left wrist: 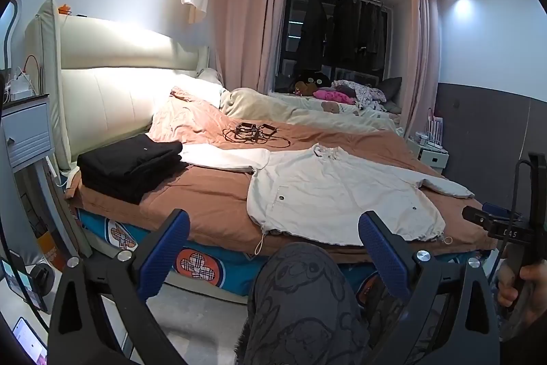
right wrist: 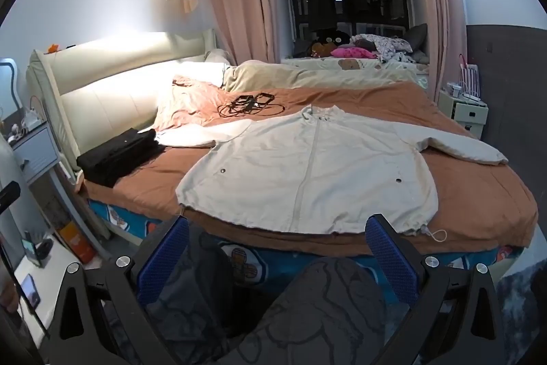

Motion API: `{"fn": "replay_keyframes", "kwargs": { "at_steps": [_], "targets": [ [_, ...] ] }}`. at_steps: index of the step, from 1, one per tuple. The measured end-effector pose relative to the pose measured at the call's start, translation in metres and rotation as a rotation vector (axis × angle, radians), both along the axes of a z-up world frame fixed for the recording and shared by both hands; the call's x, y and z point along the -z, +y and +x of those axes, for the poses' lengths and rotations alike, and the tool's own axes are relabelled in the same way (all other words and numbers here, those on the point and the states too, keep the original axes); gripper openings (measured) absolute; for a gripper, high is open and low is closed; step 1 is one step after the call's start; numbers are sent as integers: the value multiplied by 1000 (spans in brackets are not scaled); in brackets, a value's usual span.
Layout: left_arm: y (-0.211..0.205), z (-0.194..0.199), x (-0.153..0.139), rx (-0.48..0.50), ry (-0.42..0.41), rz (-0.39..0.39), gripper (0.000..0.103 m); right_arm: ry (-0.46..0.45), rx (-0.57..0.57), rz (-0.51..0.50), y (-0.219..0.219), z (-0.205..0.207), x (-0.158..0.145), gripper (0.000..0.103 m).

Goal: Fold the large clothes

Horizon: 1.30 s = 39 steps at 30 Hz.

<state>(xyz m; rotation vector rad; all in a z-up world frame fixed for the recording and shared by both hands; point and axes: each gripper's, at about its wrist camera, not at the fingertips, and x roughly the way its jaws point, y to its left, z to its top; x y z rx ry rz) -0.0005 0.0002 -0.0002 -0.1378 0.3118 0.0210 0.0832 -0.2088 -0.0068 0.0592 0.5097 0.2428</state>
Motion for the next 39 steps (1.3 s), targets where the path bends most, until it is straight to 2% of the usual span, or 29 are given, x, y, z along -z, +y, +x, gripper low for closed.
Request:
{"fn": "replay_keyframes", "kwargs": {
  "at_steps": [2,3,15,17,39],
  "targets": [
    [0,-3,0,1,1,-1,101,3,2,3,0,0,1,103],
    [-1,2,0,4,38,9,101,1,1,3,0,0,1,103],
    [1,16,-4,22,24,23,101,-21,26,-19,0,-5,-1,103],
    [-1,1,-2,17,12,27,101,-25,26,-17,-1,-5,0,103],
    [-2,-9,-6,46,-14,43,101,-51,47,-8,-11,-13,-6,103]
  ]
}}
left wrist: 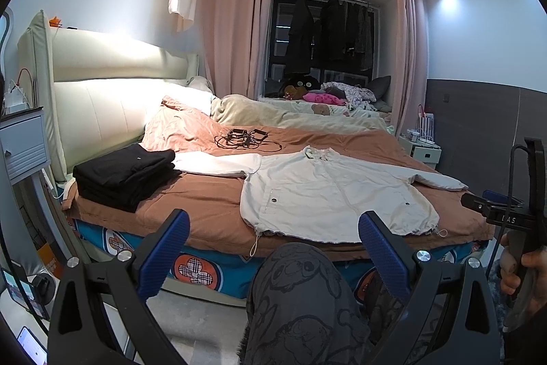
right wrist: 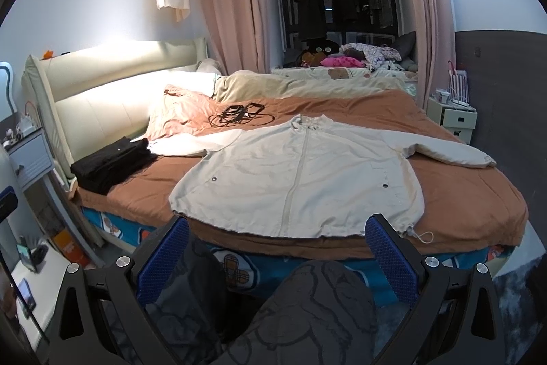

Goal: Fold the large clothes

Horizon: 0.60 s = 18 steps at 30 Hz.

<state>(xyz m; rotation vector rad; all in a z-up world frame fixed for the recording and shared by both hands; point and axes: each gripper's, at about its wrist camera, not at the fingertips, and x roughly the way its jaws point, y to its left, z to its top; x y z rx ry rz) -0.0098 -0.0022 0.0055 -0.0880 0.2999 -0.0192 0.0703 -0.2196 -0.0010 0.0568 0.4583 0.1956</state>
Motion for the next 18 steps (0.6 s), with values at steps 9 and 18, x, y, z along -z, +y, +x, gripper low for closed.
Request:
{"fn": "replay_keyframes", "kwargs": {
  "at_steps": [9,18],
  "targets": [
    [3,-3,0,12,-14,-3,101,-10,22,-4,-5,-6,-3,103],
    [7,3,0,22,-21,-23,101,-26,44,-17,-8,-10,-9,103]
  ]
}}
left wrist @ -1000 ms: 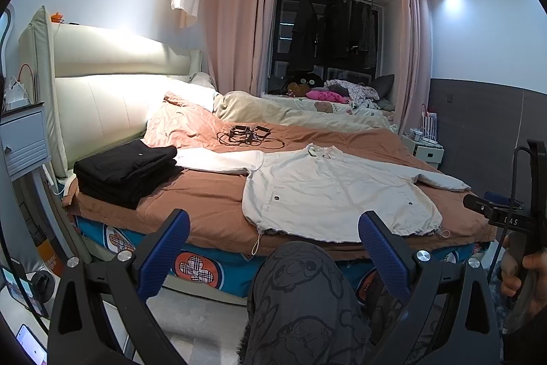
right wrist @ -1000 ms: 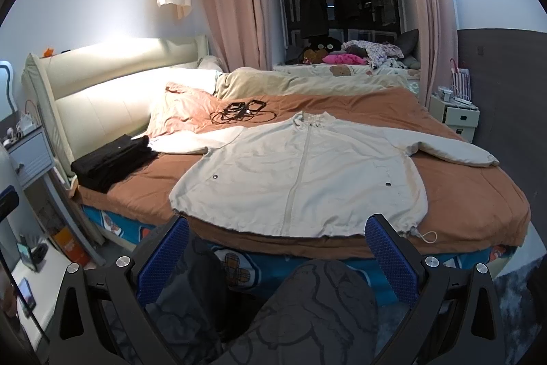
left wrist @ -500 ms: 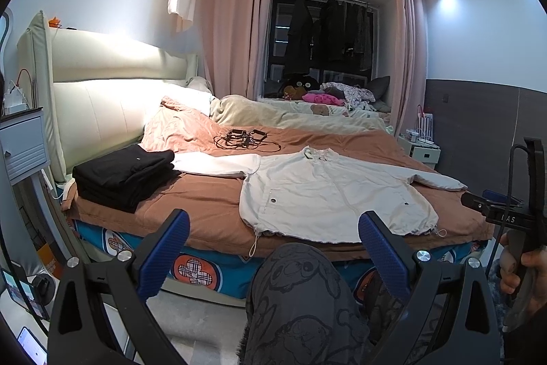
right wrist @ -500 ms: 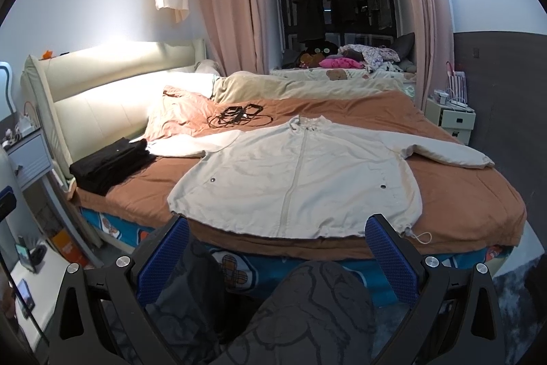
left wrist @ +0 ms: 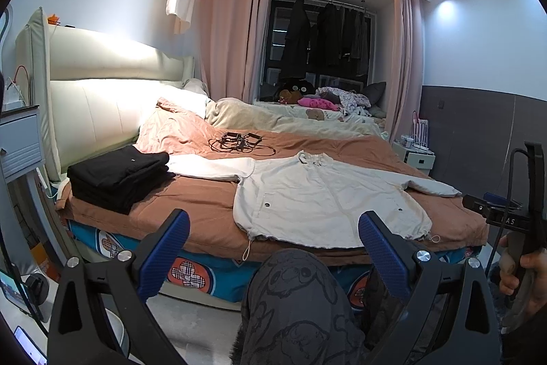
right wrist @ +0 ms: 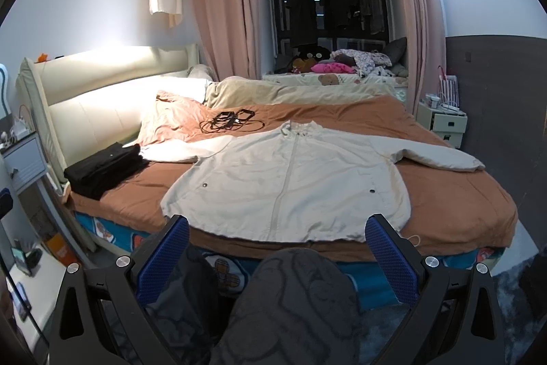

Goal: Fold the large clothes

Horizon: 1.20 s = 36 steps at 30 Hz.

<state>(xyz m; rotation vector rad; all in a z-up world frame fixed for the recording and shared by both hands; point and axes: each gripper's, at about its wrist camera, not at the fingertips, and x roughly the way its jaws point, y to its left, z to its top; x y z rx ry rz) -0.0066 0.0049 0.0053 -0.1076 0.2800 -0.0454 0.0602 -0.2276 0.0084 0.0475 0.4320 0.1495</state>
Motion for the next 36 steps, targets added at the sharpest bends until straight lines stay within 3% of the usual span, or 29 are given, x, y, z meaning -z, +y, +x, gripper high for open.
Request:
{"fn": "replay_keyframes", "kwargs": {
  "at_steps": [36],
  "targets": [
    [-25,53,3,13,29,55,101,29,28,36,-24,51,15,103]
  ]
}}
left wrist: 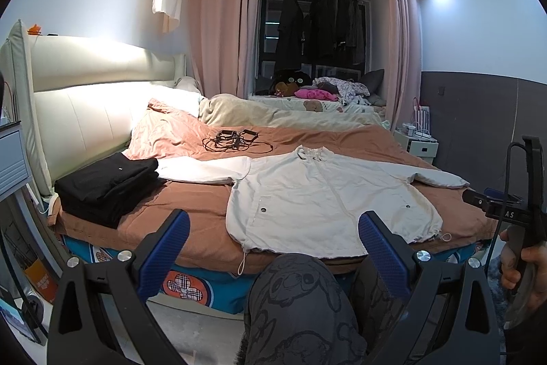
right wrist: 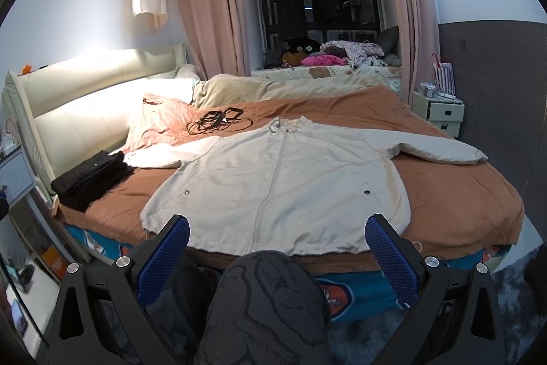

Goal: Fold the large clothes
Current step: 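Move the left tool down toward the jacket's elastic sleeve cuff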

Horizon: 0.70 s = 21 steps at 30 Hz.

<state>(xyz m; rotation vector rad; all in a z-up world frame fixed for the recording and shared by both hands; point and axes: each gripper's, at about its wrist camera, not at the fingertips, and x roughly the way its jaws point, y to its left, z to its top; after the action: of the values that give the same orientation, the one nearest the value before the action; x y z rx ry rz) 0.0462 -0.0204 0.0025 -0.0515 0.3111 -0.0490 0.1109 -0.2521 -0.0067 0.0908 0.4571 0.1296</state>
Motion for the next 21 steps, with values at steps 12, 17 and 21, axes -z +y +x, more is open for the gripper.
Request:
{"fn": "replay_keyframes", "kwargs": {
  "at_steps": [12,17,21],
  "targets": [
    [16,67,13,-35,108,-22,101,48,-20,11,8,59,7,103],
    [30,99,19,-70,154,-24,101,80,-61,25,26,103,11,103],
    [46,130,25,-106,194,-47,101,107,-92,30,47,144,15,103]
  ]
}}
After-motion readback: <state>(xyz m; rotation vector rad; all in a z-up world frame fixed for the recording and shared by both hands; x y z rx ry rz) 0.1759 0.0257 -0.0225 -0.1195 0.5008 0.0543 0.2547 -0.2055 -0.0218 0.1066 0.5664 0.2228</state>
